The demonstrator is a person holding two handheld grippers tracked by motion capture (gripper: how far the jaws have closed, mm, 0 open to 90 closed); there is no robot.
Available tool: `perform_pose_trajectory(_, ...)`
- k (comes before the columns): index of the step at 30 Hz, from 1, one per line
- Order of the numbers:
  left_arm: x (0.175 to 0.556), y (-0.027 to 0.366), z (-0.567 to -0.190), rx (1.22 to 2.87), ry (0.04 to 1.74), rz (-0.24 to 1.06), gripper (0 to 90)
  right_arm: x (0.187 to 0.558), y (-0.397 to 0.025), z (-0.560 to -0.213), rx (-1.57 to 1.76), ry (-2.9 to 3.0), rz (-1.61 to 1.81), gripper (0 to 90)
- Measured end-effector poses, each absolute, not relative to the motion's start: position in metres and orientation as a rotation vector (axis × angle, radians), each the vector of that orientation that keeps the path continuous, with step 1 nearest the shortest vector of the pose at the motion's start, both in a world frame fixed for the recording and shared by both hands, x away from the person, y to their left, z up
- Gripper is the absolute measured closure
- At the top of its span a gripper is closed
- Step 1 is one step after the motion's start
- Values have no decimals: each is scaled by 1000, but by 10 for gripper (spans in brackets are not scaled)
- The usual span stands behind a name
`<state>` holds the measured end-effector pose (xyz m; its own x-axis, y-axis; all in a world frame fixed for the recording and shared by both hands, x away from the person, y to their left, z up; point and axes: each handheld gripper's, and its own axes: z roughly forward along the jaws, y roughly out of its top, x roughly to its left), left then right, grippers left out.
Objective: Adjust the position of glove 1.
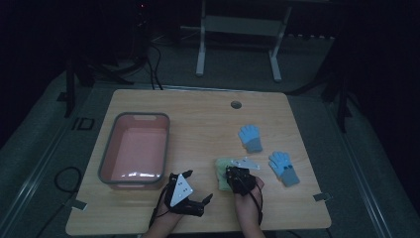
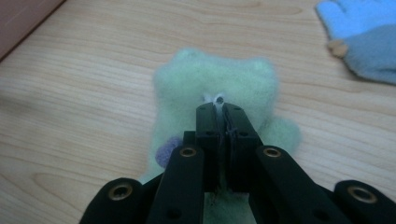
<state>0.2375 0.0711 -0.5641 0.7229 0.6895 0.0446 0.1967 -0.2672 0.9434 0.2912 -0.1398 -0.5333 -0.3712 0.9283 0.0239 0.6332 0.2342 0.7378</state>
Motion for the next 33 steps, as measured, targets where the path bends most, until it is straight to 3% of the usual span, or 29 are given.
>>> perform_pose_trajectory(5, 238, 71, -564, 1819, 693, 552, 2, 292, -141, -534, 1425, 2120, 962, 802)
perform_pose_trajectory(15, 235, 69, -564, 1830, 669, 562, 2, 303, -162, -514, 1312, 2232, 1068, 361)
perform_pose_trajectory(16, 236, 69, -564, 1828, 676, 563, 2, 303, -162, -514, 1312, 2232, 1068, 361)
perform_pose_trajectory(17, 236, 69, -564, 1825, 687, 568, 1, 308, -167, -514, 1297, 2288, 1105, 272)
perform_pose_trajectory(19, 237, 69, -564, 1812, 713, 567, 2, 309, -168, -514, 1288, 2297, 1117, 248)
perform_pose_trajectory(21, 239, 70, -564, 1810, 735, 553, 2, 313, -171, -513, 1229, 2337, 1154, 166)
perform_pose_trajectory(33, 239, 63, -563, 1938, 722, 543, 2, 328, -197, -505, 984, 2402, 1136, 141)
